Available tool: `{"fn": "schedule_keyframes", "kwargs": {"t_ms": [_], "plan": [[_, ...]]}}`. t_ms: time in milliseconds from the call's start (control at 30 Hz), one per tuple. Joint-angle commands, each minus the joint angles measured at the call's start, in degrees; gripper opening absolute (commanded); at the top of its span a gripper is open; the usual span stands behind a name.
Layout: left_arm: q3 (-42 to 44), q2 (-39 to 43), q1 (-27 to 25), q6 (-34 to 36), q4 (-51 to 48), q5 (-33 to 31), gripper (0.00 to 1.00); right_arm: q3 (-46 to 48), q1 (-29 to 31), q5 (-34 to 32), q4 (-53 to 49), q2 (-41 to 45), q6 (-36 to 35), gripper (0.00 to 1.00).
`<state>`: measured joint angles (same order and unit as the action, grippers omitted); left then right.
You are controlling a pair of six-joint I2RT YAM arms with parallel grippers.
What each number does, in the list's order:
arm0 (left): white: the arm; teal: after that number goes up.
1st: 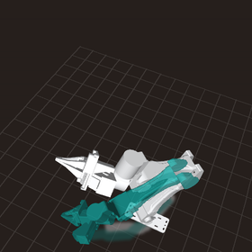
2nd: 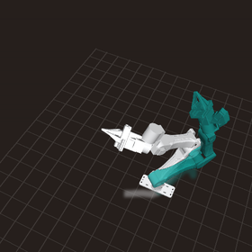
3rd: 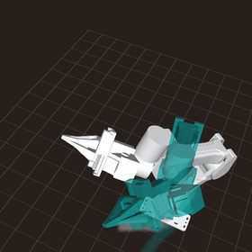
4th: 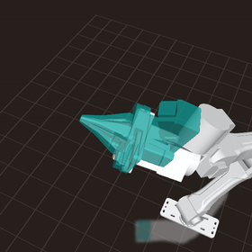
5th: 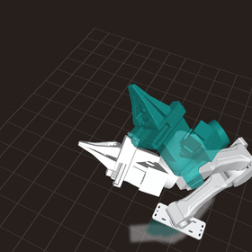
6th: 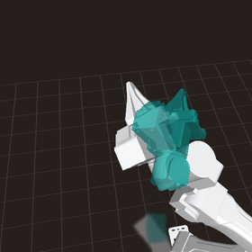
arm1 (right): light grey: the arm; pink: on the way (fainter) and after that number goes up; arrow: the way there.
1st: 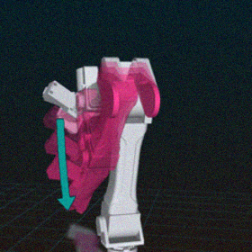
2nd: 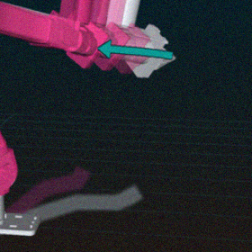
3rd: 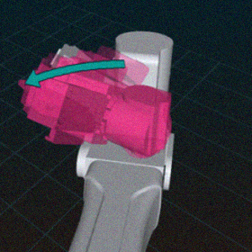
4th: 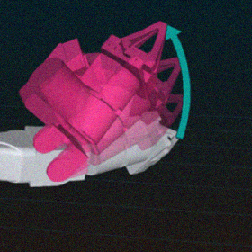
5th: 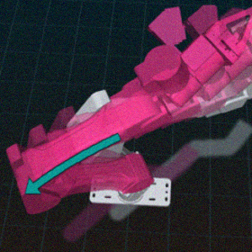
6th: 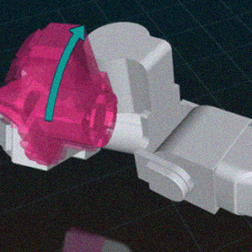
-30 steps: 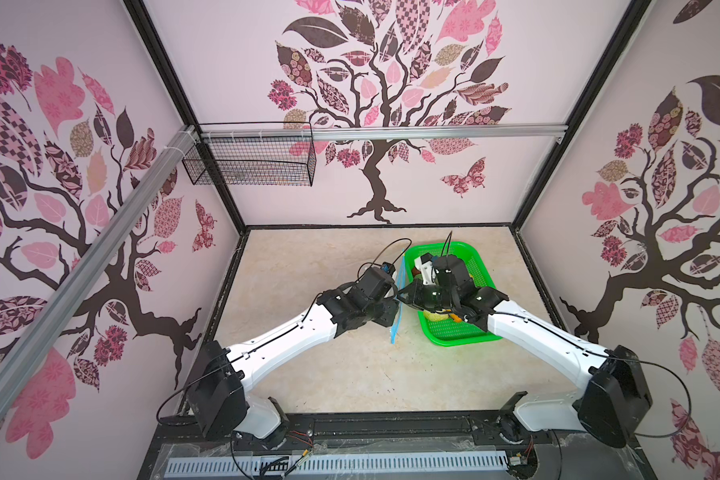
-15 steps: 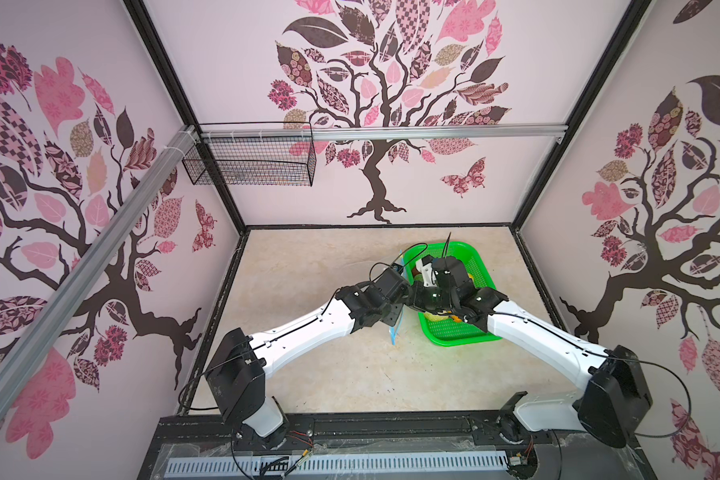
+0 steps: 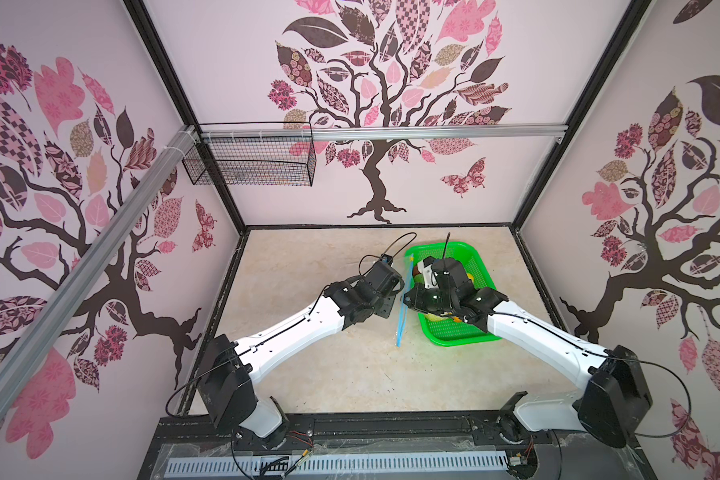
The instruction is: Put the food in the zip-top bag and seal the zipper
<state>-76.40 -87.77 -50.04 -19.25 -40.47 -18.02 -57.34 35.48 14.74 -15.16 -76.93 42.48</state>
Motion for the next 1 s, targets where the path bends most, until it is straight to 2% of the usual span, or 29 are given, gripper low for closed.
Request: {"fn": "schedule_keyframes", "kwargs": {"t_ms": [0,167,300,600,767,967], "plan": [[-1.2,0.0,-0.1,0.9,-0.5,0.8,0.45,1.0,0.0,1.0,1.6,0.8,-0.2,0.0],[0.3,2.3,0.0,0.2,4.2,8.0,0.51,3.7,-0.2,7.4,8.1,0.9,0.4,0.0],[3.3,6.3,0.0,0.1,6.2,9.2,0.51,5.3,-1.6,12.4,12.4,1.2,3.4,0.0],[9.7,11.5,-0.9,1.8,8.8,10.6,0.52,0.1,-2.2,11.1,7.5,-0.3,7.4,0.0],[10.2,10.9,-2.5,3.0,10.5,9.8,0.57,-0.6,-2.2,10.1,9.4,-0.6,12.3,0.0],[9.6,9.7,-2.5,4.0,11.4,9.6,0.58,-1.0,-2.1,8.9,10.0,-0.7,13.6,0.0]]}}
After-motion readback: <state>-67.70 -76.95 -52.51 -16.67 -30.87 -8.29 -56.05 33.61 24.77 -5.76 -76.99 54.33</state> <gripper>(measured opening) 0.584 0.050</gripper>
